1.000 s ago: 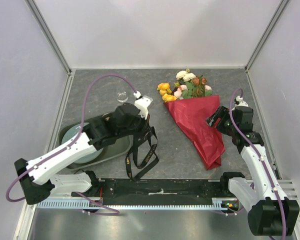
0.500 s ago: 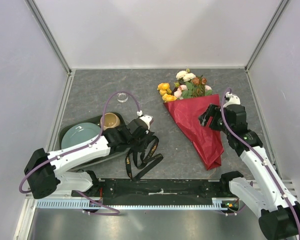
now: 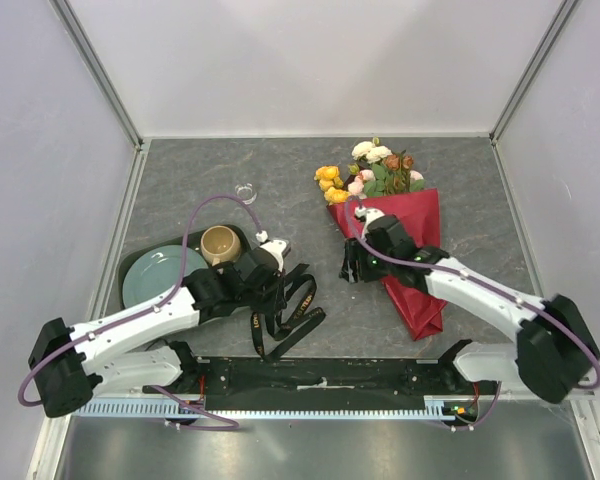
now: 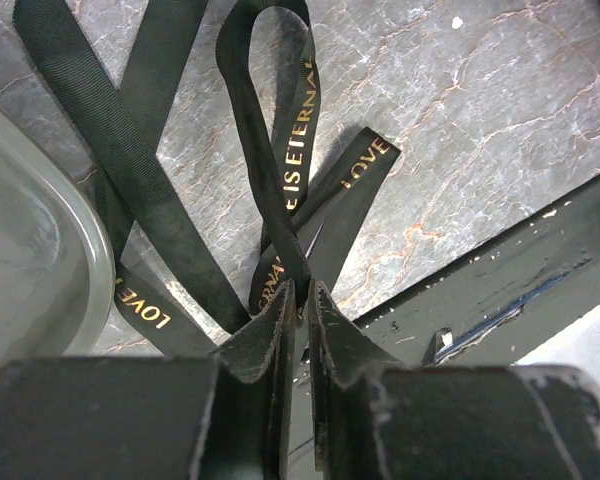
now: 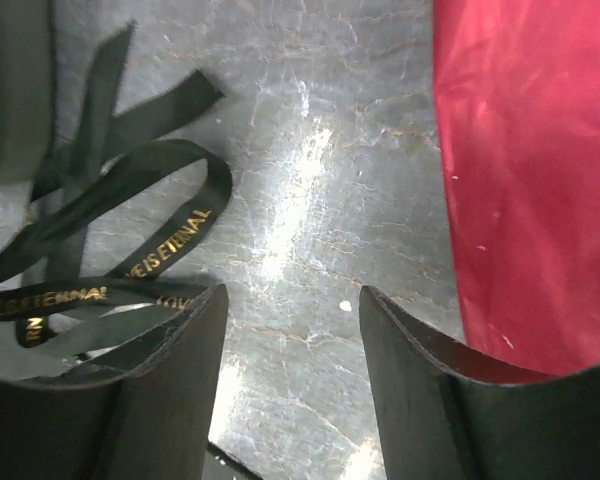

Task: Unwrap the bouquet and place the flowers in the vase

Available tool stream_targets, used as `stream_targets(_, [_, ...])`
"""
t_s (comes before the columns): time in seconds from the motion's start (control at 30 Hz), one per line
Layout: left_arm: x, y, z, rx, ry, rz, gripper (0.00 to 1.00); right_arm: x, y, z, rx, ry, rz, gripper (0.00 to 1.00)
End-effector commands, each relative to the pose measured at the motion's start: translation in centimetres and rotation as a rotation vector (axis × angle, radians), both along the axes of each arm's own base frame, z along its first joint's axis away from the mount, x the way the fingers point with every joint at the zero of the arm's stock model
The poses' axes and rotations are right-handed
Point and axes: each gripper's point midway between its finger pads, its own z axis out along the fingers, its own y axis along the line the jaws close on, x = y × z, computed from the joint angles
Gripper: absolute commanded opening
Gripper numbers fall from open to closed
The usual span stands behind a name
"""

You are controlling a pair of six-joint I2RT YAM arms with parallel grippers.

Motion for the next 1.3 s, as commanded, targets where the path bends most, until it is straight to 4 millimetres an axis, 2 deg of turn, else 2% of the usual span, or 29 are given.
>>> stream_targets(0.0, [-0.2,-0.4,1.1,-0.063,0.004,0.021,0.19,2.5,1.9,-1.1,-0.003,-0.036,-0.062,0.61])
stream_targets(0.03, [-0.3,-0.3,1.1,-0.063,0.004,0.020,0.20,2.8,2.1,-1.7,-0.013,-0.030,-0.068,0.60])
stream_targets(0.1, [-0.5,0.1,1.0,-0.059,0.008,0.025,0.25,4.5,2.1,-1.3,-0.028,-0.078,-0.111,0.60])
stream_targets(0.17, [-0.8,0.3,0.9,-0.064,0.012,0.028,0.29,5.7,1.7,-2.3,-0.078,-0.085,-0.147,0.60])
stream_targets(0.2, [-0.8,0.3,1.1,-0.073,0.011,0.030,0.35,6.2,1.7,-2.6,-0.093,-0.087,-0.157,0.60])
stream_targets(0.27, [-1.0,0.3,1.1,-0.080,0.014,0.021,0.38,7.3,2.1,-3.6,-0.120,-0.078,-0.171,0.60])
stream_targets(0.37, [-1.1,0.2,1.7,-0.099,0.003,0.016,0.42,8.6,2.5,-4.7,-0.134,-0.085,-0.199,0.61])
stream_targets(0.47, [-1.0,0.1,2.8,-0.126,-0.022,0.009,0.46,9.8,1.9,-5.8,-0.185,-0.091,-0.239,0.61])
stream_targets(0.57, [-0.7,-0.2,4.1,-0.154,-0.057,-0.005,0.48,11.1,0.5,-6.5,-0.232,-0.105,-0.299,0.62])
stream_targets(0.8, [0.0,-1.5,5.9,-0.198,-0.104,-0.051,0.50,14.7,-5.2,-7.7,-0.297,-0.102,-0.464,0.63])
stream_targets(0.93, [0.1,-2.4,6.2,-0.220,-0.109,-0.076,0.50,16.8,-7.1,-7.4,-0.305,-0.109,-0.507,0.64])
stream_targets(1.03, [0.2,-2.9,6.3,-0.227,-0.110,-0.091,0.50,18.0,-7.3,-6.7,-0.297,-0.107,-0.509,0.65])
stream_targets(1.07, [0.3,-3.1,6.5,-0.234,-0.116,-0.100,0.50,18.4,-6.3,-5.9,-0.261,-0.108,-0.475,0.65])
stream_targets(1.13, [0.4,-3.4,6.5,-0.234,-0.119,-0.106,0.50,17.8,-4.9,-5.2,-0.210,-0.085,-0.420,0.68])
stream_targets(1.17, [0.5,-3.6,6.7,-0.237,-0.127,-0.114,0.50,17.3,-3.6,-3.7,-0.147,-0.083,-0.372,0.69])
stream_targets(1.23, [0.7,-3.8,6.4,-0.230,-0.124,-0.120,0.50,15.8,-2.3,-2.5,-0.115,-0.072,-0.317,0.72])
stream_targets(1.27, [0.8,-3.9,6.5,-0.230,-0.131,-0.126,0.50,14.9,-1.9,-0.5,-0.091,-0.101,-0.300,0.73])
